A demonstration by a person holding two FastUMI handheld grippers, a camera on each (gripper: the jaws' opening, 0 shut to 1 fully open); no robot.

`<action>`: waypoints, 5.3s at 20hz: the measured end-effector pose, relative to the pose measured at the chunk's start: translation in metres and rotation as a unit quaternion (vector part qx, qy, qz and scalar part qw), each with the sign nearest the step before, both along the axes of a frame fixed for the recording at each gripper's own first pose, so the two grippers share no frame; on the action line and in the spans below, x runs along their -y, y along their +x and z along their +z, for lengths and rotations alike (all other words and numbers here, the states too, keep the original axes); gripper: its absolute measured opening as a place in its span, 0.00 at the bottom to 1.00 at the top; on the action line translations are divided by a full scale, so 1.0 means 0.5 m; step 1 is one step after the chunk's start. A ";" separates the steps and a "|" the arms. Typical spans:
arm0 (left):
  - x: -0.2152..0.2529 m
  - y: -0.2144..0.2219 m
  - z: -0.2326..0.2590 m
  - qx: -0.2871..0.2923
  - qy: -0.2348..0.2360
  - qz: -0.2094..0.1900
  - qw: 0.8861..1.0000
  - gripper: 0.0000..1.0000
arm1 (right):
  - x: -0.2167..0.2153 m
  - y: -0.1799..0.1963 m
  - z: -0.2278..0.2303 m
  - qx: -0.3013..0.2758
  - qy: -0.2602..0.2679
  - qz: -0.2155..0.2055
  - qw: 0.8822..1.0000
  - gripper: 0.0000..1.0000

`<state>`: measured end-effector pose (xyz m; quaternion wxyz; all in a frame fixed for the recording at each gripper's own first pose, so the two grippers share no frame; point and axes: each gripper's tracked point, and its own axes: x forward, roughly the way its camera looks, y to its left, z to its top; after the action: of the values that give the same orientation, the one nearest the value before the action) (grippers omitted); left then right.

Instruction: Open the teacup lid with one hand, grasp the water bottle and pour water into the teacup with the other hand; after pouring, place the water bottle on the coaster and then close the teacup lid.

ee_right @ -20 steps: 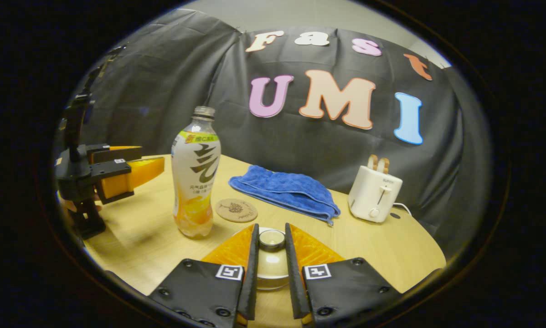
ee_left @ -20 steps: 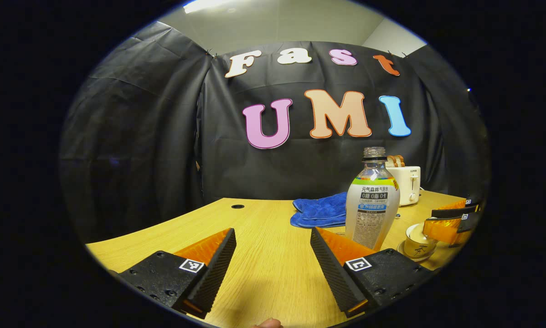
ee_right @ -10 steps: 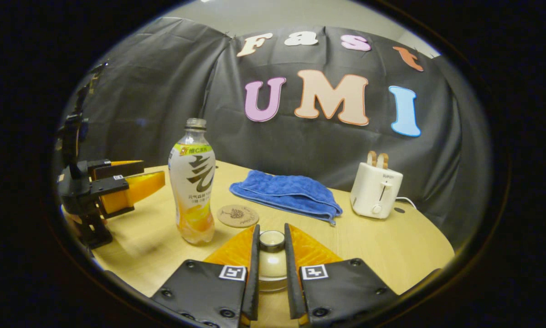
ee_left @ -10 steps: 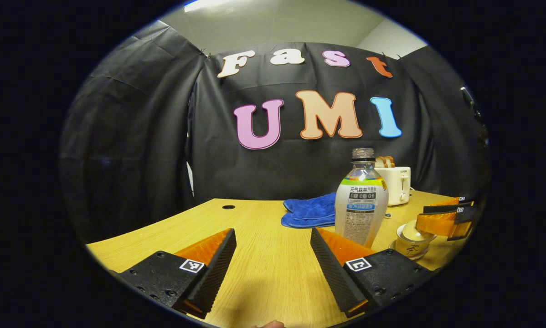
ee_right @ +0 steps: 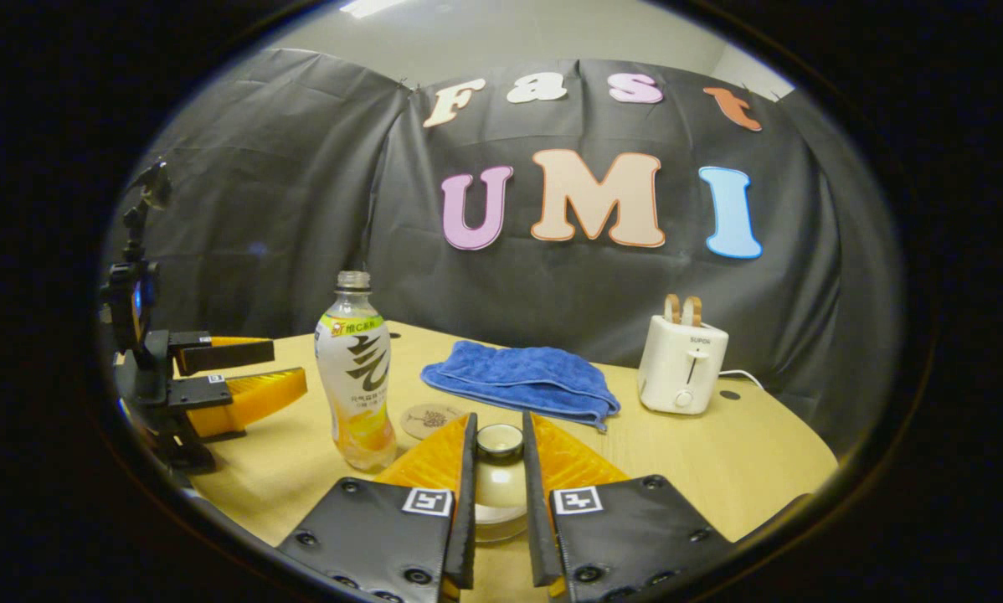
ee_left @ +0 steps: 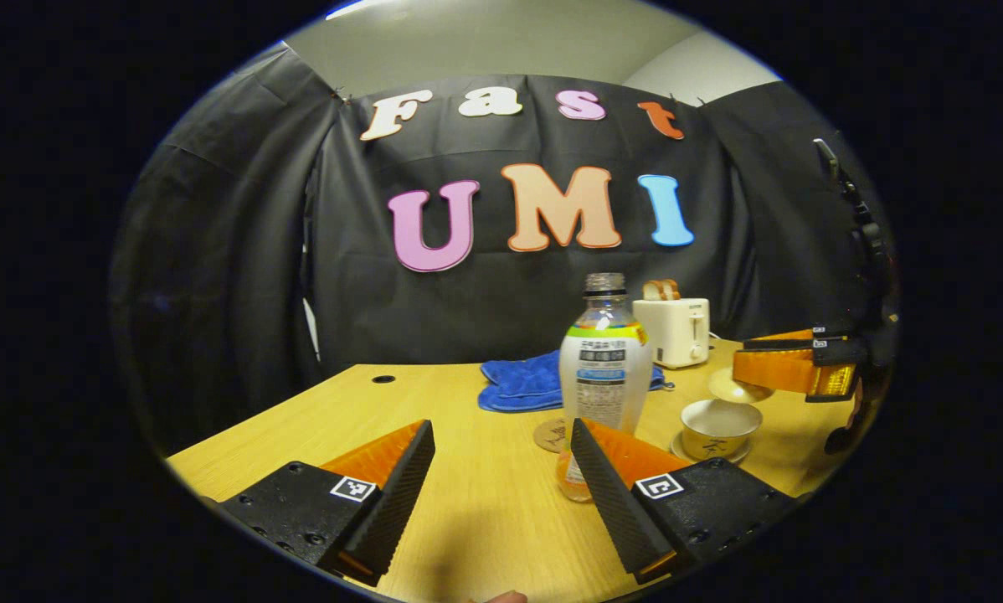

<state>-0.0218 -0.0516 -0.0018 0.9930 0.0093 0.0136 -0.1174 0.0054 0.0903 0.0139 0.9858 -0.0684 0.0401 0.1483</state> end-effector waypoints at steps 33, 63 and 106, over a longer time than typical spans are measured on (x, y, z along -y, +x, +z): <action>0.147 0.068 -0.045 -0.059 0.055 -0.089 0.993 0.53 | 0.147 -0.040 0.061 0.024 0.036 -0.054 0.998 0.29; 0.117 0.082 -0.064 0.051 0.517 -0.072 0.851 0.51 | 0.252 -0.069 0.089 0.047 0.063 -0.103 0.992 0.29; 0.079 0.111 0.002 0.082 0.800 -0.085 0.588 0.53 | 0.255 -0.072 0.098 0.053 0.066 -0.098 0.992 0.29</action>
<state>0.0337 -0.0908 -0.0007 0.5679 0.8106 0.0201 -0.1414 -0.0307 -0.0371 0.0631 0.9986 -0.0068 -0.0152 0.0493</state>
